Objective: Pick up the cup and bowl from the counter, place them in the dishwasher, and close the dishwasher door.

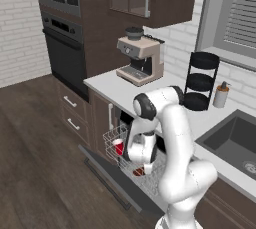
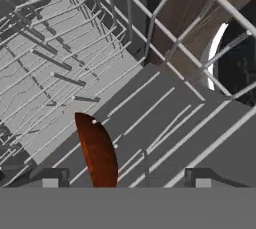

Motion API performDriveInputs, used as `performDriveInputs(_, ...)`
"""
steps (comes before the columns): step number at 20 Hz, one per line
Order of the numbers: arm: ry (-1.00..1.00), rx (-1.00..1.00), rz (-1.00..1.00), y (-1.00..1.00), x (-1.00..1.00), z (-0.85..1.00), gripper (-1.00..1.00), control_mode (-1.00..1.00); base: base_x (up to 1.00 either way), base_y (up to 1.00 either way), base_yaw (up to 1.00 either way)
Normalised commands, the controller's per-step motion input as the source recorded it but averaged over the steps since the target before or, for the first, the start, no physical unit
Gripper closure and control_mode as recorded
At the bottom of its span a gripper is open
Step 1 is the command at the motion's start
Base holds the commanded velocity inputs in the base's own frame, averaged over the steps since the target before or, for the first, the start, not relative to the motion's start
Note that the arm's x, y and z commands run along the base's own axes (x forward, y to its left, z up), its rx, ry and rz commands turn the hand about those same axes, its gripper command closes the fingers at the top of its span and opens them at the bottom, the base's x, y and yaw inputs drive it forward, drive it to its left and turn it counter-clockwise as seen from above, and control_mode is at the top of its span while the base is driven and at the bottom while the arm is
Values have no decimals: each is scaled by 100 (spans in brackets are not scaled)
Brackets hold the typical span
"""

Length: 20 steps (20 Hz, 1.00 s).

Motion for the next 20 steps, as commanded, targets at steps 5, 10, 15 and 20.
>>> performDriveInputs(5, -7, 0, 3, 15, -47, 100, -100, -100, 0, 0, 0)
performDriveInputs(10, -13, -1, 8, 57, -52, 100, -100, -100, 0, 0, 0)
performDriveInputs(15, -37, -8, 2, 52, -22, 100, -100, -100, 0, 0, 0)
performDriveInputs(20, -38, -5, 2, 25, 1, 100, -100, -100, 0, 0, 0)
